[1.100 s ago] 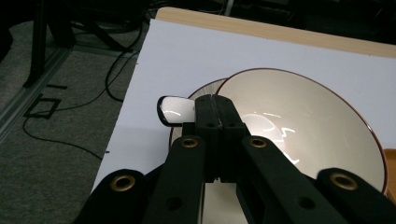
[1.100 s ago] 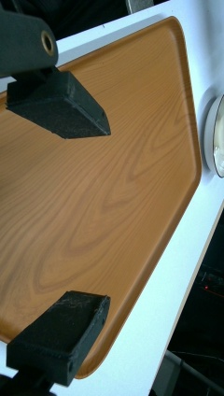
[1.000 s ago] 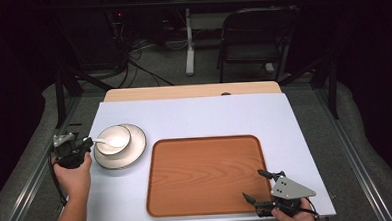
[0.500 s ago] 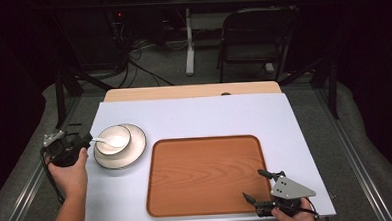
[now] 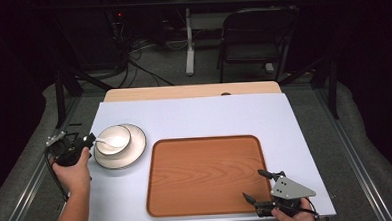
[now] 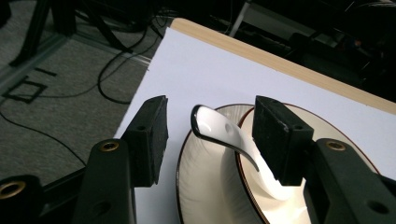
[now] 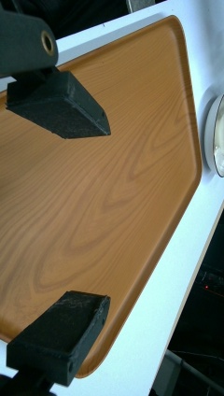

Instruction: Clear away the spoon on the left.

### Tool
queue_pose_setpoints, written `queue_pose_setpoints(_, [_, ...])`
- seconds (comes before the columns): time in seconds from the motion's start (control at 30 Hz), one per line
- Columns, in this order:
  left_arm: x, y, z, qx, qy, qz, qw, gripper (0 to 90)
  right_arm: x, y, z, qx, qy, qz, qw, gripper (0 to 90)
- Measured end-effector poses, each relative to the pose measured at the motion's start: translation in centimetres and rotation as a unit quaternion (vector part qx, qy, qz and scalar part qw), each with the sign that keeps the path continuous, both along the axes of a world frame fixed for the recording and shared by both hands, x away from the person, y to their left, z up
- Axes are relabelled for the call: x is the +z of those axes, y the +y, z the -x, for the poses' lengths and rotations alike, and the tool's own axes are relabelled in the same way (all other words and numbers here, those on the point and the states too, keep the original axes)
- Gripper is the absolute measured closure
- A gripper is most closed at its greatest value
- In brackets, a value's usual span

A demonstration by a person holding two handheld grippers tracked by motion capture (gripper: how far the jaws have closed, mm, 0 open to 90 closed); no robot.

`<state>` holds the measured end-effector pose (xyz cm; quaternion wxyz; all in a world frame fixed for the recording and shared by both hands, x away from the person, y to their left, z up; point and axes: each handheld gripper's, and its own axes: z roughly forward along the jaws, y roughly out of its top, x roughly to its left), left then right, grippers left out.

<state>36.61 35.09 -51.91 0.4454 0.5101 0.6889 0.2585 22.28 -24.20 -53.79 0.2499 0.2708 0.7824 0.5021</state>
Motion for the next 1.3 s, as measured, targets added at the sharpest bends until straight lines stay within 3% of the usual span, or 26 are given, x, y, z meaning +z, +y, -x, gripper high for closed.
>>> queue_pose_setpoints(0.3, [-1.2,-0.7,-0.8,-0.004,-0.005,0.019,0.9998,47.4,0.0,-0.1,0.0,-0.001,-0.001,-0.002,1.0000,14.8])
queue_pose_setpoints(0.53, [-1.4,-0.9,-1.2,-0.001,-0.016,0.019,0.9997,55.2,0.0,0.0,0.0,0.000,0.001,-0.002,1.0000,14.8])
queue_pose_setpoints(0.77, [-1.9,-0.5,-1.3,-0.003,-0.032,0.051,0.9982,62.2,0.0,0.0,0.0,0.000,0.001,-0.002,1.0000,14.8])
queue_pose_setpoints(1.03, [-1.7,-0.9,-1.4,-0.010,-0.038,0.040,0.9984,68.7,0.0,0.0,0.0,0.000,0.001,-0.001,1.0000,14.8])
queue_pose_setpoints(1.3, [-1.0,-1.4,-1.4,-0.020,-0.049,0.044,0.9976,75.1,0.0,0.0,0.0,0.000,0.001,-0.002,1.0000,14.9])
